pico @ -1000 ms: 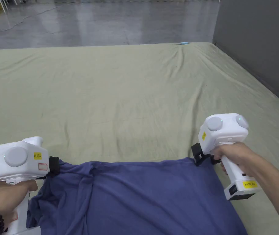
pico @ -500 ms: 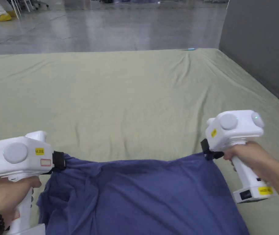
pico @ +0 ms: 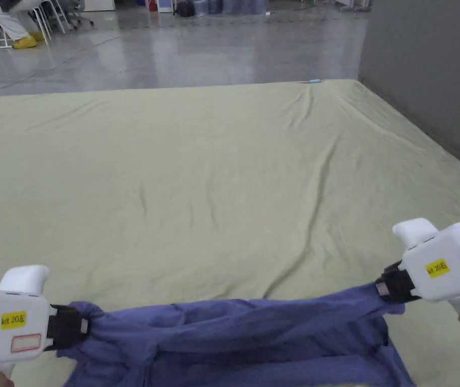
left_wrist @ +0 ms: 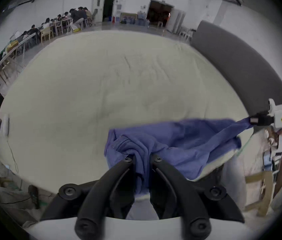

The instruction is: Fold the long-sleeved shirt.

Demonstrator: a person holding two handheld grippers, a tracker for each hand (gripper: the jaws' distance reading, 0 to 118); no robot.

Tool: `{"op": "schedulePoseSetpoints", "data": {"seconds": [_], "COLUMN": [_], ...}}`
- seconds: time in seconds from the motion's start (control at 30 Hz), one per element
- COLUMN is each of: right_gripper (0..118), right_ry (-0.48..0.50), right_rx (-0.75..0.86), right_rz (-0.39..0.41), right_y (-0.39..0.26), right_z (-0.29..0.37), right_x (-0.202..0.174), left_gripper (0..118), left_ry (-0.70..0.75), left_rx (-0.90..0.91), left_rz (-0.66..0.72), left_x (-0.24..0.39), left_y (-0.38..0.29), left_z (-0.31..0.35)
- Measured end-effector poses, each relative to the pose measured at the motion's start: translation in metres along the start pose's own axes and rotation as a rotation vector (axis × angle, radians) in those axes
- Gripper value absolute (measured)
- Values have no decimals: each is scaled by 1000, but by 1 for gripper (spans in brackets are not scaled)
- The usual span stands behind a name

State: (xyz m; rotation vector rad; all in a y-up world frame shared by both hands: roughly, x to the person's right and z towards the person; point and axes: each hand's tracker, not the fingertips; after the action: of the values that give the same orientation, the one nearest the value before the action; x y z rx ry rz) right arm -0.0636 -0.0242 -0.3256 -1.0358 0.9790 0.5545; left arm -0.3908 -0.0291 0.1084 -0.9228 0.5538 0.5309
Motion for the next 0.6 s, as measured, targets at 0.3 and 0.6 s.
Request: {"op": "schedulePoseSetpoints", "data": {"seconds": [0.3, 0.6], "right_gripper": [1, 98], "right_ry": [-82, -162], "right_rx": [-247, -104], "right_rz": [60, 9], "right_y": [-54, -42], "right_z": [-84, -23], "right_x": [-4, -4], "left_gripper": [5, 109], "left_ry": [-16, -15], "left_rx": [-144, -11], "left_rz": [19, 3], "left_x": [1, 0], "left_y": [-41, -35], "left_z": [-44, -4]}}
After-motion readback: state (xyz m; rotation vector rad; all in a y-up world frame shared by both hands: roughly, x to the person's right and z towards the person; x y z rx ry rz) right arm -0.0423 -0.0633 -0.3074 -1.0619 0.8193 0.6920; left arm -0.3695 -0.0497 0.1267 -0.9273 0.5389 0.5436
